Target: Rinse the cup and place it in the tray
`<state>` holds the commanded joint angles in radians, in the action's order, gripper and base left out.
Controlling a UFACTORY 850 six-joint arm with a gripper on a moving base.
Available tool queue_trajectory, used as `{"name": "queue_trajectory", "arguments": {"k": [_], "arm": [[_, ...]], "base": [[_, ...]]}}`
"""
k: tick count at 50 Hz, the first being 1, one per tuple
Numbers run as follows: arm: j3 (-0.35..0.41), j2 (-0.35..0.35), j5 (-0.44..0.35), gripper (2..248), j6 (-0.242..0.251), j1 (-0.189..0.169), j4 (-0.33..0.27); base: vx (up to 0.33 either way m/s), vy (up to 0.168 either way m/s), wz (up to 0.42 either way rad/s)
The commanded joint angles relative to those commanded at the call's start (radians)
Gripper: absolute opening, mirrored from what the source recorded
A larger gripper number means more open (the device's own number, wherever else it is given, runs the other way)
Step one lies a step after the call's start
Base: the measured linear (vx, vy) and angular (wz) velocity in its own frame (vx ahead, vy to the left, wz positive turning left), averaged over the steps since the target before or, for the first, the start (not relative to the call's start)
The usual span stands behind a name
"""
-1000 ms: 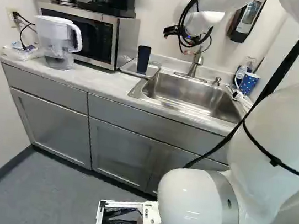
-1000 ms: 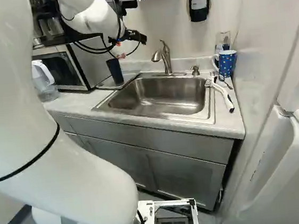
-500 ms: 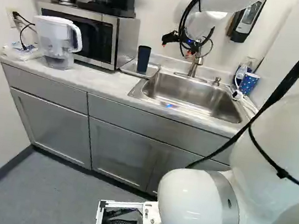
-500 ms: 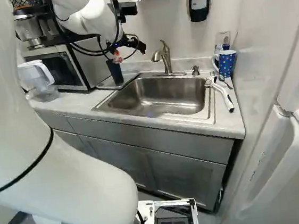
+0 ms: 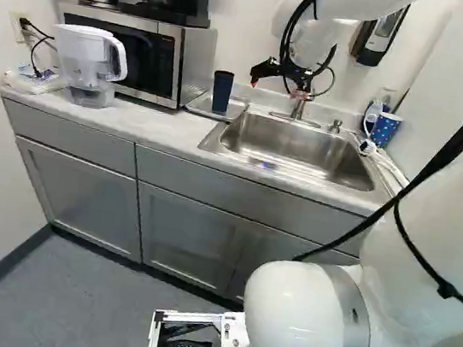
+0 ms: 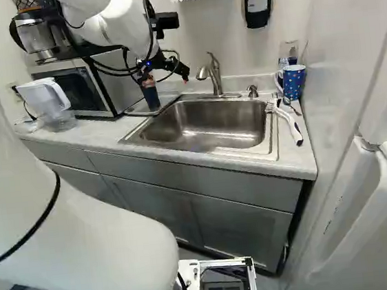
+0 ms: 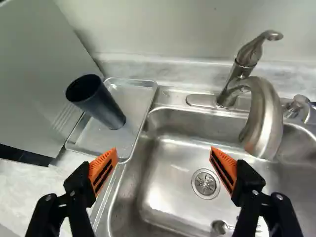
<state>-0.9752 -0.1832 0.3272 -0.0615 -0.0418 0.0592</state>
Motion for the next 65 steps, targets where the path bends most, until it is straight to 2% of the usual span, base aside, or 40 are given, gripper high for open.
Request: {"name": "queue_trajectory", "arguments": {"k": [4,39,65], "arm": [[0.010,-0.011,0.024,247,0.000,-0.007,0.000],[0.095,-0.109,0.024,247,0.000,-0.092,0.000],[0.095,-0.109,0.024,247,0.000,-0.093,0.000]], "base": [[0.000,0.000,0.000],[0.000,0.000,0.000],[0.000,0.000,0.000]]}}
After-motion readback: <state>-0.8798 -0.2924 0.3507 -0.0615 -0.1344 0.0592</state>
